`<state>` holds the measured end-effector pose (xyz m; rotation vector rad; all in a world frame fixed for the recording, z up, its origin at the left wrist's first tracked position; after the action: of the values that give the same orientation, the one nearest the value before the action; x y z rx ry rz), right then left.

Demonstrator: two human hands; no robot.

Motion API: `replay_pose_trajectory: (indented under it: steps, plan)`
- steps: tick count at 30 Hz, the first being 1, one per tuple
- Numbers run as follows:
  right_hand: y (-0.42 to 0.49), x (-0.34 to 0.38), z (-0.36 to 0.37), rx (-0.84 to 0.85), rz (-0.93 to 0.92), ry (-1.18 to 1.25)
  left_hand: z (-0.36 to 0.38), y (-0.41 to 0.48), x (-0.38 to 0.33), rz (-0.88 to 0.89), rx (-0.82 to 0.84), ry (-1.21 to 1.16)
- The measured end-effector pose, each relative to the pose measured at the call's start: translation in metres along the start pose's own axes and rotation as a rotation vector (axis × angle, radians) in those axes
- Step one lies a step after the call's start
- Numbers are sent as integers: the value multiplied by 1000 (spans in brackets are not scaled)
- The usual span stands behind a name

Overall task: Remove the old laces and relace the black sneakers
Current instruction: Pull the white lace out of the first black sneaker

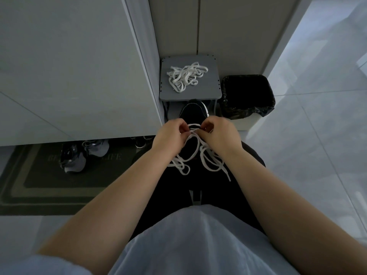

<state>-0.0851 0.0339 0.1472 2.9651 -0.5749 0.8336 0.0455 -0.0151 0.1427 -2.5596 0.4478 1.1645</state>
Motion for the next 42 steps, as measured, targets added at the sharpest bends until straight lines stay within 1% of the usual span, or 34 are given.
replay_pose_trajectory:
  steps: [3, 6, 9, 11, 13, 17, 19, 21, 24, 26, 27, 29, 31, 33, 34, 36, 38, 39, 41, 42]
  plan:
    - [0, 4, 1, -23, -19, -60, 8, 1, -4, 37, 30, 51]
    - [1, 11, 3, -21, -33, -112, 5, -1, -15, 128, 27, 114]
    - [0, 23, 1, -11, -121, -108, -3, -4, -26, 195, 25, 128]
    - [-3, 30, -4, -1, -171, -96, -4, -4, -30, 186, 70, 123]
    - [-4, 31, -6, 54, -163, -70, -3, -3, -32, 170, 149, 137]
    - [1, 31, -4, 257, -135, 17, -9, -2, -30, 97, 288, 125]
    - [3, 28, -9, 340, -103, 110, -16, -1, -28, 74, 311, 211]
    - [6, 15, -22, 352, -27, 220, -28, 2, -27, 74, 315, 335]
    - [6, -9, -36, 317, 43, 414, -50, 8, -15, 42, 329, 501]
    - [1, -12, -34, 303, 4, 472, -59, 10, 0, 12, 334, 493]
    - [-2, -9, -32, 283, -24, 473, -60, 11, 4, 10, 325, 444]
    - [-3, -4, -29, 201, -83, 384, -58, 12, 1, 71, 235, 274]
    - [-1, -1, -25, 115, -149, 207, -56, 8, -14, 192, 118, 113]
    - [2, -3, -18, 64, -185, 58, -52, 1, -29, 294, 36, 36]
    - [2, -5, -14, 55, -184, -2, -48, -1, -32, 308, 17, 47]
    - [2, -6, -12, 37, -173, -83, -37, -1, -27, 298, 8, 184]
    - [1, -4, -13, 11, -187, -131, -25, 1, -14, 241, 47, 356]
    - [1, -2, -14, -8, -198, -135, -20, 2, -8, 211, 72, 400]
    - [1, -5, -22, -54, -155, -39, -17, 2, -4, 191, 80, 390]
    - [2, -13, -29, -89, -86, 48, -20, 2, -4, 184, 64, 362]
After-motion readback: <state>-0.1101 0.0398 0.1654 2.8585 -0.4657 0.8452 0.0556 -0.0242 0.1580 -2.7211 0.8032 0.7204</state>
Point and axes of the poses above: each hand's wrist, its own y-axis towards the middle knuckle, its own z-axis out of the palm, x = y × z, the point moved 9 cm from there along y, towards the middle knuckle, and after that the axes turned 10 degrees about -y, right-handed, at the moved point
